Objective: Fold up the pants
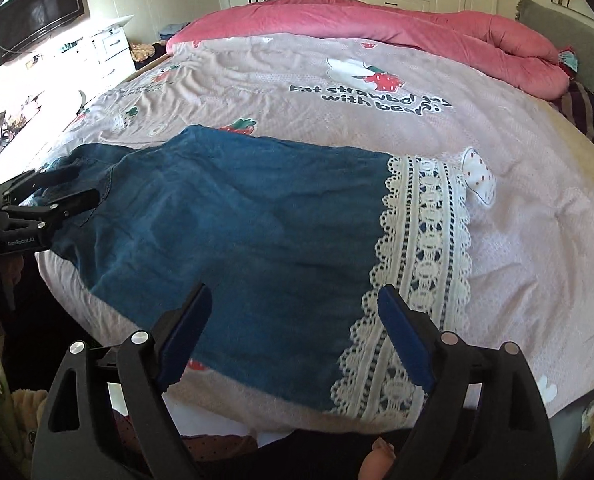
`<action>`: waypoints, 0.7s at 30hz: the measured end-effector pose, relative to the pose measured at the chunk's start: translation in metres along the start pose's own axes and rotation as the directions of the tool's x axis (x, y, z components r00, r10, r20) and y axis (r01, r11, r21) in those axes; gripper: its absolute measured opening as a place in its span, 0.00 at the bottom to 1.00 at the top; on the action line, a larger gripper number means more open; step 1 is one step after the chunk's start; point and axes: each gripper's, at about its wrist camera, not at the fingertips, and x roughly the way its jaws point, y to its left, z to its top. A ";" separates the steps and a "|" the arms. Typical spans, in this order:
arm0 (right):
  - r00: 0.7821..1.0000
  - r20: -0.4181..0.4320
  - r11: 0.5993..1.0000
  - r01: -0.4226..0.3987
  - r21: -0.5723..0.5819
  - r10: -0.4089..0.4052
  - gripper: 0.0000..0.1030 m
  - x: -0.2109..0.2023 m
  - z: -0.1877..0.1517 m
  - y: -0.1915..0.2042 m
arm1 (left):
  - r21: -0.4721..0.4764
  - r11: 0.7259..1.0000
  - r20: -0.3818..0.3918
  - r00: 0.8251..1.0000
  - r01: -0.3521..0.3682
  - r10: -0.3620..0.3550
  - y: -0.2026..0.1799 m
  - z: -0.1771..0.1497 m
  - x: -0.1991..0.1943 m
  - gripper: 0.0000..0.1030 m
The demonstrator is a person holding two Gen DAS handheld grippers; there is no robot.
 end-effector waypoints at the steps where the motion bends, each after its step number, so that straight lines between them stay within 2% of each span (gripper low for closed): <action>1: 1.000 0.001 1.000 -0.006 0.000 0.006 0.82 -0.001 -0.001 0.001 | -0.015 1.000 -0.003 1.000 -0.008 0.008 0.006 -0.004 -0.001 0.79; 5: 1.000 -0.026 1.000 0.014 0.002 -0.014 0.83 0.000 -0.008 0.002 | -0.028 0.995 -0.014 0.996 -0.091 0.090 0.026 -0.020 -0.002 0.80; 9: 0.996 -0.083 0.999 0.035 0.023 -0.033 0.85 0.011 -0.014 -0.002 | -0.062 0.993 -0.050 0.994 -0.103 0.100 0.049 -0.033 0.002 0.81; 13: 0.989 -0.136 0.997 0.067 0.039 -0.061 0.85 0.023 -0.020 -0.008 | -0.086 0.994 -0.062 0.996 -0.073 0.068 0.063 -0.038 0.007 0.81; 21: 0.989 -0.134 0.997 0.073 0.025 -0.069 0.86 0.029 -0.024 -0.009 | -0.082 0.995 -0.059 0.996 -0.065 0.060 0.066 -0.040 0.013 0.81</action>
